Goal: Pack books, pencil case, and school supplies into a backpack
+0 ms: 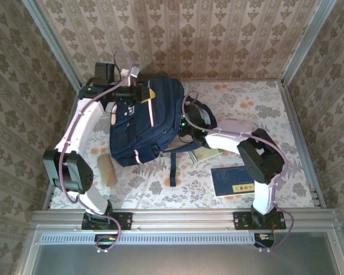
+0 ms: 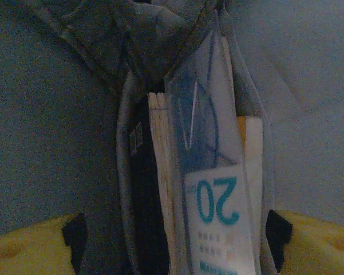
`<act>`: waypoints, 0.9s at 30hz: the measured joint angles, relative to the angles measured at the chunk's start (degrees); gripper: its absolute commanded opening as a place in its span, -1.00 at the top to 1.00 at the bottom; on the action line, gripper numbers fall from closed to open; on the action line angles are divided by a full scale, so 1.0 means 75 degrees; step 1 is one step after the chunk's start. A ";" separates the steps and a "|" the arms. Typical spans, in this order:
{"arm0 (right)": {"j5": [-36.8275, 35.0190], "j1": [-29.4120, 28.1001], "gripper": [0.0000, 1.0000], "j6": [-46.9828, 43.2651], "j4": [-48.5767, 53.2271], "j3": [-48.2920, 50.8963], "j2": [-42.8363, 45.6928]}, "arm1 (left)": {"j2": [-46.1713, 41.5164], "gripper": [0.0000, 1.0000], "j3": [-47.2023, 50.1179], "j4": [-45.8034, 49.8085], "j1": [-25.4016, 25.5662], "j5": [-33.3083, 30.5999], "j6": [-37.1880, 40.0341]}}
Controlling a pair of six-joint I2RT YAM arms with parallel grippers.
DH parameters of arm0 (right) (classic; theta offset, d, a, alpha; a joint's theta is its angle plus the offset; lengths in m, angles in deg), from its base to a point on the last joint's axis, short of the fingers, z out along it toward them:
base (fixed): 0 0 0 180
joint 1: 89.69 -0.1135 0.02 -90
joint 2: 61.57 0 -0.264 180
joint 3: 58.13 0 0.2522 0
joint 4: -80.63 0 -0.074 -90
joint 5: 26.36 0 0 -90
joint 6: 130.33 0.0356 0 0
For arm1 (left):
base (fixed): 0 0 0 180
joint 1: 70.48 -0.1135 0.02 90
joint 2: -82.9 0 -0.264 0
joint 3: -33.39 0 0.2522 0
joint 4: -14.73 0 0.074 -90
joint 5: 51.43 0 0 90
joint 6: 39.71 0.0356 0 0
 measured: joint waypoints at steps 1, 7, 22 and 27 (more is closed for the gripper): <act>0.0044 0.0055 -0.75 -0.0216 0.0187 0.0055 0.0236 | 0.0012 1.00 0.0000 -0.0009 -0.0012 -0.0012 -0.0003; 0.0099 0.0289 -0.82 -0.1314 0.1343 0.0431 0.1684 | 0.0047 1.00 0.0000 -0.0044 -0.0198 -0.0015 -0.0032; -0.2049 -0.1399 -0.67 -0.3494 0.2040 0.2736 0.5578 | 0.0446 1.00 -0.0385 -0.0731 -0.0667 -0.0297 -0.1107; -0.1629 -0.2713 -0.80 -0.4593 0.1938 0.1929 0.4205 | 0.0857 1.00 -0.0723 -0.0991 -0.1026 -0.0341 -0.1515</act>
